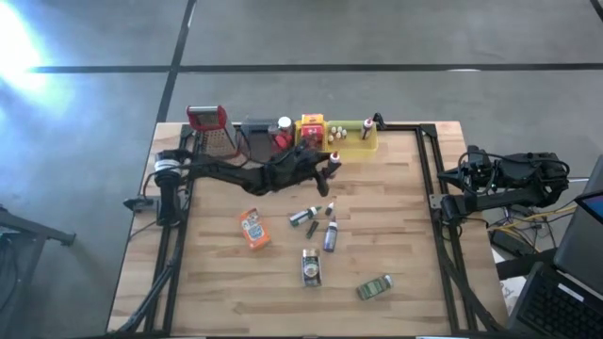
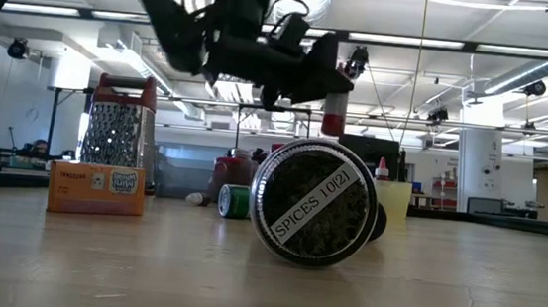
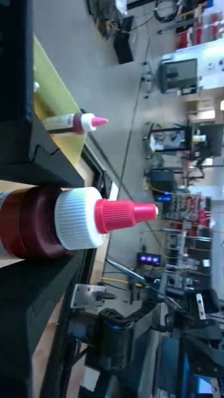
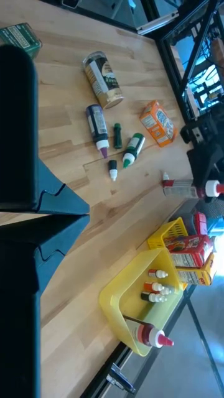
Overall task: Pick & Place Kitchen Items
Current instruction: Move the large red food coloring bottle to the top middle of the table
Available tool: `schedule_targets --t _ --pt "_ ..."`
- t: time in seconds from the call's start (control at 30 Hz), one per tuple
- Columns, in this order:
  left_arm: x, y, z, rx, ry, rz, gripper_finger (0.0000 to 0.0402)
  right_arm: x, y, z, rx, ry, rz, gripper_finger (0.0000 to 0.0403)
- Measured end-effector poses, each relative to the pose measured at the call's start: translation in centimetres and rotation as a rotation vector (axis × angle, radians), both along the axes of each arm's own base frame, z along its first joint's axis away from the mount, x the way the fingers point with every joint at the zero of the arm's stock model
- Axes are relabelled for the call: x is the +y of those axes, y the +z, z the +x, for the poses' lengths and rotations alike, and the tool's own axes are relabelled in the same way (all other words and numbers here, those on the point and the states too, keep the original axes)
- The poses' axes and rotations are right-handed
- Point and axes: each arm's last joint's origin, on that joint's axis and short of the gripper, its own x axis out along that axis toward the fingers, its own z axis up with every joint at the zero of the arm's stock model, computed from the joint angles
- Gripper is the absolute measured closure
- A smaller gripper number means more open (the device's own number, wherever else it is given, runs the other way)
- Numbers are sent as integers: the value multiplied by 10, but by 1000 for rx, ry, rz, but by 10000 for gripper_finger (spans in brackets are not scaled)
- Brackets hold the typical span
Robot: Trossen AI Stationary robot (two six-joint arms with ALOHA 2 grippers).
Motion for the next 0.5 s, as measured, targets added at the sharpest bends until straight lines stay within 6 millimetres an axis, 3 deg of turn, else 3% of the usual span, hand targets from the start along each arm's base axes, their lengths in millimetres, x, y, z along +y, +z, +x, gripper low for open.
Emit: schedule_targets --t 0.13,0.33,0.5 --pt "0 -19 -4 -47 3 12 236 0 0 0 0 0 0 394" --pt "-2 -57 6 -20 1 38 236 0 0 0 0 0 0 394" --pt "1 -75 14 -43 26 68 236 0 0 0 0 0 0 394"
